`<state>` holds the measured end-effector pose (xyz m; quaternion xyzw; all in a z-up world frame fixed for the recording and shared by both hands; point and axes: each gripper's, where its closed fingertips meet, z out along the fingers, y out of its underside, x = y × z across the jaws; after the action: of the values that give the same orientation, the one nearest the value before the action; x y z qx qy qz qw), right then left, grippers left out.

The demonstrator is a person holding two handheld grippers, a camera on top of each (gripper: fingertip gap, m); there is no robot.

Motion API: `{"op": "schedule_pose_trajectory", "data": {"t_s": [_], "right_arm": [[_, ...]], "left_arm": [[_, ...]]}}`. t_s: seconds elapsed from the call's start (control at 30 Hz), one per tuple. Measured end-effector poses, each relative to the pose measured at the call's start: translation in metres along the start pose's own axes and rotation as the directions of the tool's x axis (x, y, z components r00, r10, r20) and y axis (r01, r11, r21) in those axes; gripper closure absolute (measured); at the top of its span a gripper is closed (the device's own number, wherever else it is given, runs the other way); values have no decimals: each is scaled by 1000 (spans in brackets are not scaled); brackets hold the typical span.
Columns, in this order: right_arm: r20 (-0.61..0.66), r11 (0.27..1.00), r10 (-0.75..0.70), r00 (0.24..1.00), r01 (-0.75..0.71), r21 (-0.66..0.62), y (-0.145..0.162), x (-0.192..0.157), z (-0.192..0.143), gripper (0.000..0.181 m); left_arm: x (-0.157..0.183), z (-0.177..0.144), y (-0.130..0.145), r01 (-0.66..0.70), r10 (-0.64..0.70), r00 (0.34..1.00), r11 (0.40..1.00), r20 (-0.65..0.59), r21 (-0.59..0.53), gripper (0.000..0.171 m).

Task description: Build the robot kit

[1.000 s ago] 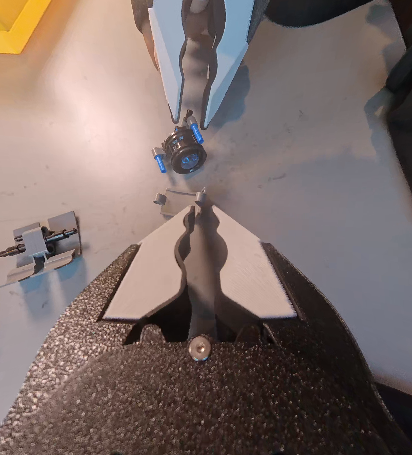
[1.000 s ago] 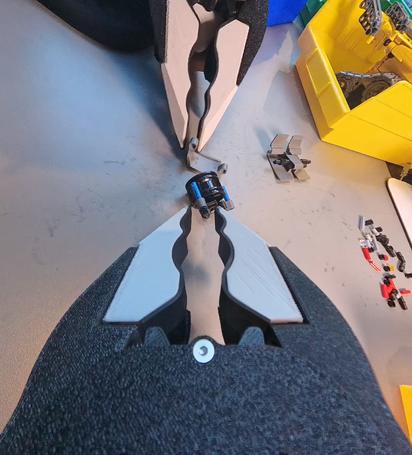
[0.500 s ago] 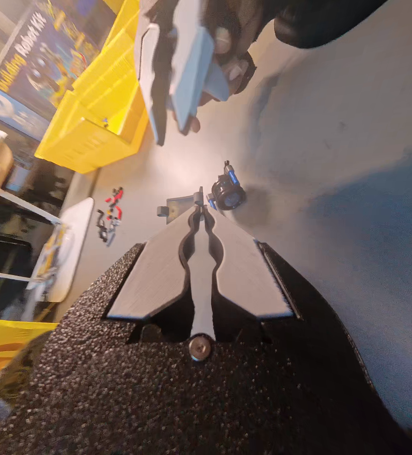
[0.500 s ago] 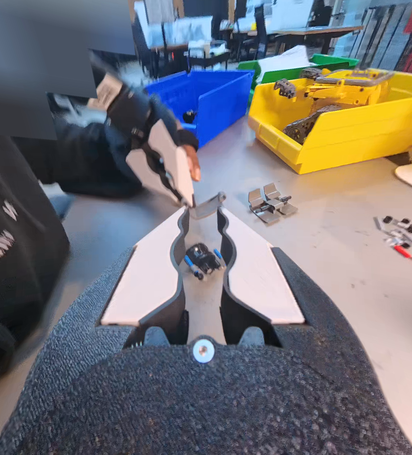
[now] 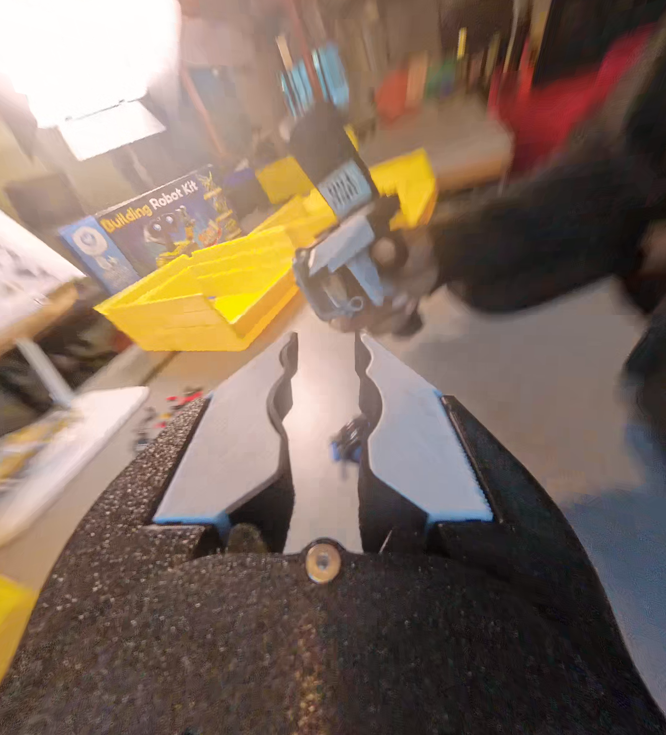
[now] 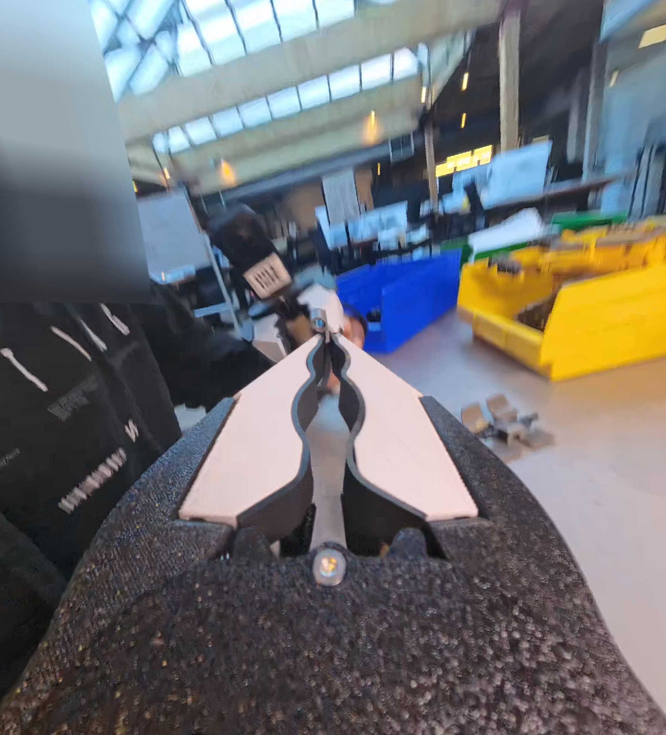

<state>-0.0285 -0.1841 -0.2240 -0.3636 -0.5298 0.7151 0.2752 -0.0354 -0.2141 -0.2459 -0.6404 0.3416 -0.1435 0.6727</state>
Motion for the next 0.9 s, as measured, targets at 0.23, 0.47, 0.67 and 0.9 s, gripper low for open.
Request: {"op": "schedule_pose_trajectory", "data": {"t_s": [0.23, 0.47, 0.67, 0.9], "right_arm": [[-178, 944, -253, 951, 283, 167, -31, -14, 14, 180], [-135, 777, -627, 767, 606, -170, 7, -24, 22, 171], [-101, 929, -355, 930, 337, -154, 17, -18, 15, 159], [74, 976, 189, 979, -179, -128, 23, -29, 18, 145]], "left_arm": [[-7, 11, -44, 649, -583, 756, 728, -298, 223, 136], [-6, 8, -11, 173, -171, 985, 982, -40, 74, 167], [-13, -2, -10, -356, 358, 915, 933, 185, -45, 169], [-14, 3, -8, -516, 528, 817, 849, 231, -115, 169]]}}
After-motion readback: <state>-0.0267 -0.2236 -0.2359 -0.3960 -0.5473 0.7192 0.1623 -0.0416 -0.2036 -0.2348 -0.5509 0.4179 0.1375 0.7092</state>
